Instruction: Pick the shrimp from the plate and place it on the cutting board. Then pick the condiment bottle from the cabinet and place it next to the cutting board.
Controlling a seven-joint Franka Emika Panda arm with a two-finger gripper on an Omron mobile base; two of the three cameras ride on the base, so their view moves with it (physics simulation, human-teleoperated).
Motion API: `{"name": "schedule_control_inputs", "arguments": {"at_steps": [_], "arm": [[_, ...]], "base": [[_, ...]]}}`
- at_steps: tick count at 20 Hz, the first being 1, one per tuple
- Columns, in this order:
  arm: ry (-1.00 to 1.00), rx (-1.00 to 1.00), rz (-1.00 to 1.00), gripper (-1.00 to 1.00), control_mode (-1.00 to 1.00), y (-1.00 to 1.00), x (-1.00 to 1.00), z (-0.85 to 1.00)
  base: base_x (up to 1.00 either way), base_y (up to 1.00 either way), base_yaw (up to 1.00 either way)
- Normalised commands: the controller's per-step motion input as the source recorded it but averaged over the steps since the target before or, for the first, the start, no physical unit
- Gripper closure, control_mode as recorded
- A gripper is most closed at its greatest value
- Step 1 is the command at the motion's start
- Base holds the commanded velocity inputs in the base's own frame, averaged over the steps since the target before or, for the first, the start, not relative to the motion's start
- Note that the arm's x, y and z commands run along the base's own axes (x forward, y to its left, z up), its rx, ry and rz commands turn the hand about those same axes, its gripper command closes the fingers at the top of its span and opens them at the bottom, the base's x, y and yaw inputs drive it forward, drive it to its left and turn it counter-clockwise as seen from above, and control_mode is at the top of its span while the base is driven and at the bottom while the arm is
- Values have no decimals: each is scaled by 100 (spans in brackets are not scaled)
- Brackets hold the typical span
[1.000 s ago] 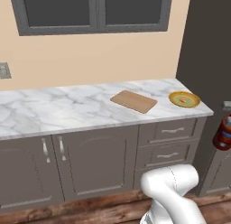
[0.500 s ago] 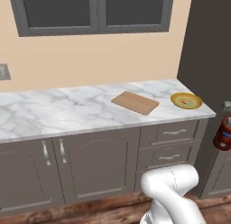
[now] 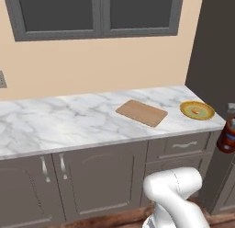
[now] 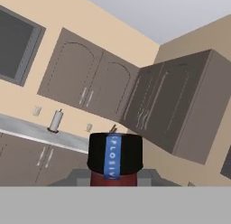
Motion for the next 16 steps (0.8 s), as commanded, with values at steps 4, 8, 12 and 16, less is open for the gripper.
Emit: {"name": "schedule_control_inputs", "arguments": {"at_steps": [4, 8, 12, 16], "arm": [[0, 0, 0, 100, 100, 0, 0, 0], [0, 0, 0, 100, 100, 0, 0, 0], [0, 0, 0, 100, 100, 0, 0, 0], [0, 0, 0, 100, 100, 0, 0, 0]], "base": [[46, 6, -2], [46, 3, -2], [46, 3, -1], [46, 4, -2]]}}
